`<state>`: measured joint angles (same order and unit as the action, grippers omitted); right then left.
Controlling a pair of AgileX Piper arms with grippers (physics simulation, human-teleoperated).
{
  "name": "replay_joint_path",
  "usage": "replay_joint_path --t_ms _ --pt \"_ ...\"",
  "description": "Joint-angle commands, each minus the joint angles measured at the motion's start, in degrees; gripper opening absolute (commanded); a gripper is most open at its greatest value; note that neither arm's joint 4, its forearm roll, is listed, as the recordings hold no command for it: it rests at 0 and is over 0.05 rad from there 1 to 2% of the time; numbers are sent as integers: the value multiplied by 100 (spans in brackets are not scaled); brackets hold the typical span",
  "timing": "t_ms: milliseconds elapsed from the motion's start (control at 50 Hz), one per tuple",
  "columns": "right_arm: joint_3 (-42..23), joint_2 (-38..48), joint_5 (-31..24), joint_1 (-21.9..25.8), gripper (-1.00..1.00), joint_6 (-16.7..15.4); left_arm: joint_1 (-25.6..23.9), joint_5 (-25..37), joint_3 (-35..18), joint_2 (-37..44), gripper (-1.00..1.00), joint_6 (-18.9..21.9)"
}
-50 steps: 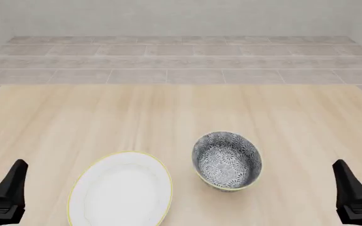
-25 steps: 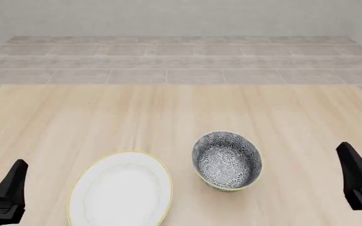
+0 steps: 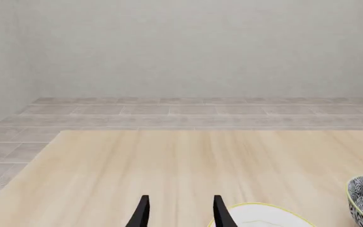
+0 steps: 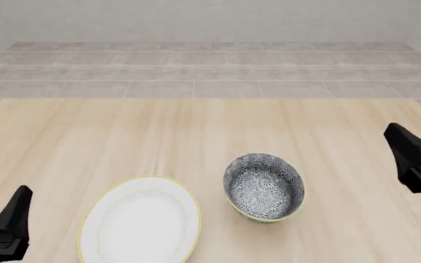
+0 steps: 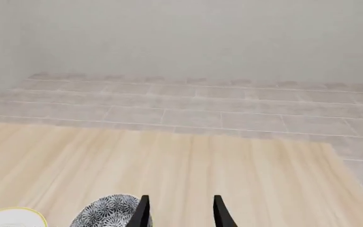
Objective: Put the bowl on the plate.
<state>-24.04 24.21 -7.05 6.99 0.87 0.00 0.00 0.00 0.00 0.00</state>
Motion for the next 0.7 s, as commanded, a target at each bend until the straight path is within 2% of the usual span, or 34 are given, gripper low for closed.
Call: replay_joint_path --t_ms 20,60,100,120,140,160,220,260,340,360,440,560,580,700 --pt "-682 319 -504 -237 100 -410 0 0 0 0 100 0" --pt "-836 509 -694 -553 100 -376 0 0 0 0 100 0" --pt "-943 660 -782 -505 100 -137 0 0 0 0 100 0" --pt "-944 661 -782 -505 100 -137 0 0 0 0 100 0" --pt "-1001 759 -799 -359 100 28 0 0 0 0 100 0" --pt "-1080 737 -905 -536 100 6 0 0 0 0 100 0" --pt "-1177 755 -957 -464 100 -4 0 0 0 0 100 0" --pt "-1269 911 -1002 -344 100 171 0 0 0 0 100 0" --pt "-1443 1123 -1092 -310 100 192 0 0 0 0 100 0" --pt "-1506 1310 -1078 -141 100 301 0 0 0 0 100 0" --pt "-1625 1526 -1084 -159 100 265 0 0 0 0 100 0" --pt "-1826 1739 -1155 -10 100 378 0 0 0 0 100 0" --pt "-1872 1804 -1148 126 100 429 0 0 0 0 100 0" --pt "-2004 2081 -1189 156 100 592 0 0 0 0 100 0"
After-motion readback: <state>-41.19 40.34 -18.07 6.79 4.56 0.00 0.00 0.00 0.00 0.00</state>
